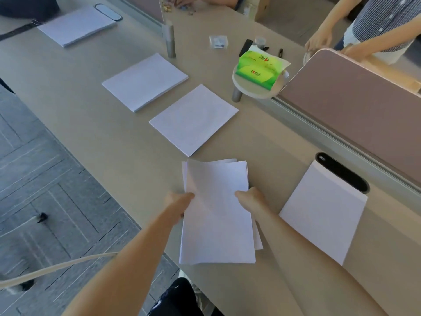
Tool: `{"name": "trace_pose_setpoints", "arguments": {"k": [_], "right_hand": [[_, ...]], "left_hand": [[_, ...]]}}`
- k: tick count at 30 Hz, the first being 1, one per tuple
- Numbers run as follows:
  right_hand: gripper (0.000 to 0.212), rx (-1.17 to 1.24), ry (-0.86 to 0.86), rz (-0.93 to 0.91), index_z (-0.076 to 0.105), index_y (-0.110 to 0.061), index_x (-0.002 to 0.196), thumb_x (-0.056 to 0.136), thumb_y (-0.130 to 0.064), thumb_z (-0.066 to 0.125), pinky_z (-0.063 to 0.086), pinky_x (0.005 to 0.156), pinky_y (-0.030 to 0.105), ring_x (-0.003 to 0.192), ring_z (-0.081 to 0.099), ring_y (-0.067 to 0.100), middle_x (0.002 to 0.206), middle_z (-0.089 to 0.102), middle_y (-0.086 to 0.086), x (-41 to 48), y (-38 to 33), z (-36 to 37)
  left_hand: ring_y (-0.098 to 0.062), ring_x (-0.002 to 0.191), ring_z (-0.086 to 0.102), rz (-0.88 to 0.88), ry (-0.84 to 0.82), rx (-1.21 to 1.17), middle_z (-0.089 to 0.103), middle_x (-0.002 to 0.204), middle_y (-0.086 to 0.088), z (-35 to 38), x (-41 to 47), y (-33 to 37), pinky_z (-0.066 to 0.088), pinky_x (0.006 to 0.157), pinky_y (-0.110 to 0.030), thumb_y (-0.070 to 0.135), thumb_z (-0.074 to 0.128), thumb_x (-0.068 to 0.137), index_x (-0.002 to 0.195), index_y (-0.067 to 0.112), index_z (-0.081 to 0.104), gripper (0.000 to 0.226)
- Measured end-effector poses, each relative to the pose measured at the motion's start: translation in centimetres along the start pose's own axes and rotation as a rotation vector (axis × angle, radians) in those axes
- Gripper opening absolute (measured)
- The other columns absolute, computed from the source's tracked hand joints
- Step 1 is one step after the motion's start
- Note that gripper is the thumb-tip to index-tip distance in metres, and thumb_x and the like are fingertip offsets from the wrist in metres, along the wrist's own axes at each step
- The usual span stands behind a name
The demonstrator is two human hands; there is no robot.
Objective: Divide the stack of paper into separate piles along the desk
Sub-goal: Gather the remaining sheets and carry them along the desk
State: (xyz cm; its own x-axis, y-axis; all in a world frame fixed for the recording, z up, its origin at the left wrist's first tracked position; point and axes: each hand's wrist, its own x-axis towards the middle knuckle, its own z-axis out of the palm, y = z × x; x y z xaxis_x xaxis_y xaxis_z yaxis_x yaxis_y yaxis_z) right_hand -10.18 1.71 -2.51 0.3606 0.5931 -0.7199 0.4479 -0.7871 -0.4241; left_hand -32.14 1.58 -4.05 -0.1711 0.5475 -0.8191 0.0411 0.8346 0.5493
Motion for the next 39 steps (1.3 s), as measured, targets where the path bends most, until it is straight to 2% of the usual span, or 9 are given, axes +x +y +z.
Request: {"name": "trace_pose_setpoints", "arguments": {"k": [2,4,6,10,14,18,27,33,39], "right_hand": [[0.028,0.043,-0.023,0.007,0.058,-0.004,0.097,0.083,-0.028,0.057,0.034,0.053,0.025,0.064,0.049,0.019,0.075,0.053,0.0,0.2,0.2,0.1],[0.039,0.084,-0.042,0.014,0.059,0.0,0.11,0.084,-0.029,0.06,0.039,0.06,0.027,0.074,0.058,0.021,0.084,0.061,0.003,0.0,0.4,0.1],[0.032,0.088,-0.049,-0.004,0.061,-0.001,0.101,0.085,-0.028,0.062,0.045,0.07,0.03,0.086,0.066,0.024,0.092,0.068,0.006,-0.4,0.9,0.0],[0.017,0.144,-0.075,-0.098,0.063,-0.01,0.094,0.09,-0.026,0.059,0.049,0.076,0.032,0.084,0.064,0.025,0.091,0.067,0.004,-1.8,2.1,-1.1],[0.016,0.248,-0.013,-0.223,0.062,-0.012,0.088,0.094,-0.025,0.055,0.048,0.068,0.032,0.076,0.062,0.024,0.087,0.066,0.005,-4.3,4.1,-4.2],[0.023,0.283,0.124,-0.354,0.065,-0.012,0.104,0.096,-0.029,0.052,0.05,0.078,0.033,0.088,0.064,0.023,0.096,0.068,0.005,-7.6,8.0,-9.7],[0.024,0.568,0.362,-0.4,0.064,-0.006,0.1,0.096,-0.025,0.05,0.042,0.056,0.021,0.071,0.053,0.014,0.084,0.059,-0.001,-14.7,25.2,-23.6],[0.011,0.956,0.494,-0.389,0.068,-0.021,0.103,0.093,-0.025,0.064,0.054,0.068,0.023,0.08,0.068,0.008,0.091,0.071,-0.009,-20.4,37.6,-32.3],[0.02,1.195,0.55,-0.295,0.072,-0.016,0.103,0.088,-0.029,0.072,0.059,0.064,0.035,0.089,0.074,0.026,0.098,0.077,0.003,-27.2,47.6,-36.5]], "left_hand": [[-0.031,0.077,0.072,-0.003,-0.003,0.023,0.073,0.089,-0.018,-0.2,0.0,-0.2,0.059,0.077,-0.044,0.021,0.076,0.074,0.086,0.005,0.067,0.021],[-0.027,0.069,0.068,-0.002,-0.05,0.009,0.071,0.083,-0.015,-0.2,-0.7,-0.1,0.057,0.07,-0.037,0.019,0.076,0.079,0.09,0.004,0.068,0.02],[-0.024,0.065,0.065,0.0,-0.109,0.025,0.071,0.082,-0.013,0.0,-1.4,-0.2,0.053,0.066,-0.031,0.02,0.074,0.08,0.091,0.005,0.068,0.02],[-0.03,0.084,0.071,0.146,-0.133,0.096,0.074,0.095,-0.014,0.9,-2.9,-0.6,0.057,0.08,-0.044,0.029,0.068,0.066,0.084,0.015,0.068,0.023],[-0.028,0.084,0.069,0.305,-0.139,0.006,0.071,0.087,-0.007,3.6,-6.2,-0.8,0.057,0.085,-0.049,0.017,0.067,0.088,0.088,0.014,0.068,0.003],[-0.027,0.08,0.07,0.383,-0.226,-0.037,0.074,0.089,-0.009,6.7,-10.6,-0.7,0.058,0.081,-0.045,0.016,0.068,0.09,0.091,0.01,0.071,0.007],[-0.023,0.075,0.069,0.577,-0.353,0.179,0.075,0.09,-0.008,22.9,-24.2,-4.3,0.056,0.069,-0.035,0.016,0.076,0.083,0.096,0.01,0.074,0.014],[-0.015,0.076,0.069,0.724,-0.529,0.262,0.073,0.087,0.002,34.8,-33.6,-7.9,0.057,0.065,-0.028,0.015,0.073,0.086,0.095,0.016,0.071,0.01],[0.003,0.062,0.067,0.836,-0.808,0.354,0.07,0.071,0.016,43.8,-41.2,-11.0,0.051,0.057,-0.012,0.01,0.072,0.087,0.096,0.014,0.07,0.01]]}}
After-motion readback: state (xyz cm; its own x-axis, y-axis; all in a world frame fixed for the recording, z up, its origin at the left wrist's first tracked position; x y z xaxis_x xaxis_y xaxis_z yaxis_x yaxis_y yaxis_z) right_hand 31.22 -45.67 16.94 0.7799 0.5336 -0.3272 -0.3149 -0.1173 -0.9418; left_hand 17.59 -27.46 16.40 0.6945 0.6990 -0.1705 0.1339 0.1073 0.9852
